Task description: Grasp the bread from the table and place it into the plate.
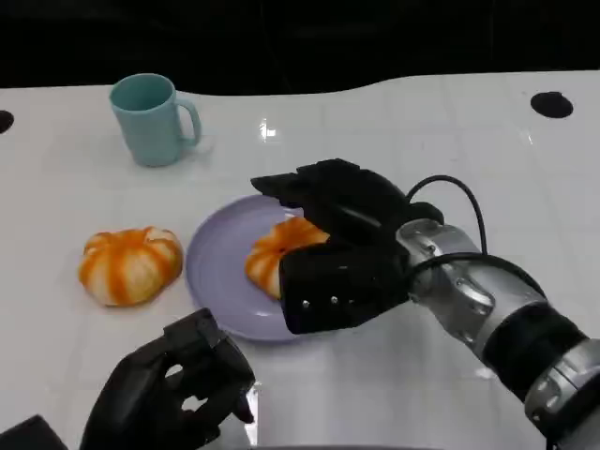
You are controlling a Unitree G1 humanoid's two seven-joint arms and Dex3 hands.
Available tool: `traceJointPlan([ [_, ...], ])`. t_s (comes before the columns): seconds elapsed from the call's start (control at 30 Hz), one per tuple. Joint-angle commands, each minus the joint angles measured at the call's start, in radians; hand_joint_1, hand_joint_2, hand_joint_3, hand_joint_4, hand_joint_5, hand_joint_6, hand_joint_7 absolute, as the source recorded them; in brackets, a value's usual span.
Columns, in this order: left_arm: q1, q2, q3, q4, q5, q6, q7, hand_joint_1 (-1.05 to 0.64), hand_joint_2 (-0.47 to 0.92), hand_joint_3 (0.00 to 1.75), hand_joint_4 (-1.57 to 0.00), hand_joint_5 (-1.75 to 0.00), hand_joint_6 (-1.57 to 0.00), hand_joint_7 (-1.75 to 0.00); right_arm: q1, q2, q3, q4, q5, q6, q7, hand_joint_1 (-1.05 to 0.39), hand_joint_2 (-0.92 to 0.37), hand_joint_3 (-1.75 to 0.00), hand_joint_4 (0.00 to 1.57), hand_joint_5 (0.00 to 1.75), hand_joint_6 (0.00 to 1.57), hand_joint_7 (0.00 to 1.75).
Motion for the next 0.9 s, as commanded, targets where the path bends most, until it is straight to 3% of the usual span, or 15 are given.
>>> traceJointPlan([
  [0.03, 0.005, 0.012, 0.002, -0.019, 0.005, -0.001, 0.006, -0.57, 0.92, 0.32, -0.66, -1.75, -0.6, -1.49, 0.055, -0.054, -0.025, -0.105, 0.035, -0.014, 0.033, -0.78, -0.92, -0.34, 0.0, 0.28, 0.17, 0.01],
  [0.17, 0.003, 0.008, 0.002, -0.024, 0.0, 0.015, 0.012, -0.57, 0.92, 0.31, -0.66, -1.75, -0.61, -1.5, 0.135, -0.105, -0.053, -0.239, 0.072, -0.04, 0.052, -0.74, -0.92, -0.3, 0.03, 0.36, 0.2, 0.02],
  [0.3, 0.001, 0.006, 0.001, -0.029, 0.009, 0.018, 0.02, -0.58, 0.92, 0.3, -0.66, -1.75, -0.61, -1.5, 0.213, -0.147, -0.085, -0.337, 0.103, -0.095, 0.03, -0.65, -0.92, -0.2, 0.09, 0.55, 0.32, 0.06],
  [0.63, -0.018, 0.01, 0.006, -0.024, -0.001, 0.026, 0.015, -0.54, 0.92, 0.35, -0.65, -1.75, -0.57, -1.53, 0.377, -0.229, -0.183, -0.437, 0.142, -0.294, -0.105, -0.35, -0.89, -0.06, 0.63, 0.9, 0.82, 0.33],
  [0.7, -0.026, 0.011, 0.009, -0.011, -0.002, 0.017, 0.009, -0.54, 0.92, 0.35, -0.64, -1.75, -0.57, -1.54, 0.406, -0.247, -0.205, -0.456, 0.149, -0.32, -0.111, -0.31, -0.84, -0.14, 0.67, 1.08, 0.84, 0.47],
  [0.77, -0.031, 0.011, 0.01, -0.002, -0.001, 0.009, 0.007, -0.54, 0.92, 0.35, -0.64, -1.75, -0.57, -1.54, 0.435, -0.263, -0.223, -0.479, 0.158, -0.333, -0.104, -0.3, -0.58, -0.63, 0.71, 1.16, 0.82, 0.64],
  [0.8, -0.033, 0.011, 0.011, 0.002, 0.0, 0.007, 0.006, -0.54, 0.92, 0.35, -0.65, -1.75, -0.57, -1.54, 0.452, -0.273, -0.232, -0.495, 0.161, -0.335, -0.1, -0.31, -0.53, -0.74, 0.73, 1.18, 0.82, 0.67],
  [0.9, -0.034, 0.012, 0.011, 0.004, 0.007, 0.01, 0.013, -0.54, 0.92, 0.35, -0.65, -1.75, -0.58, -1.54, 0.498, -0.297, -0.257, -0.545, 0.158, -0.331, -0.098, -0.3, -0.46, -0.84, 0.77, 1.18, 0.86, 0.71],
])
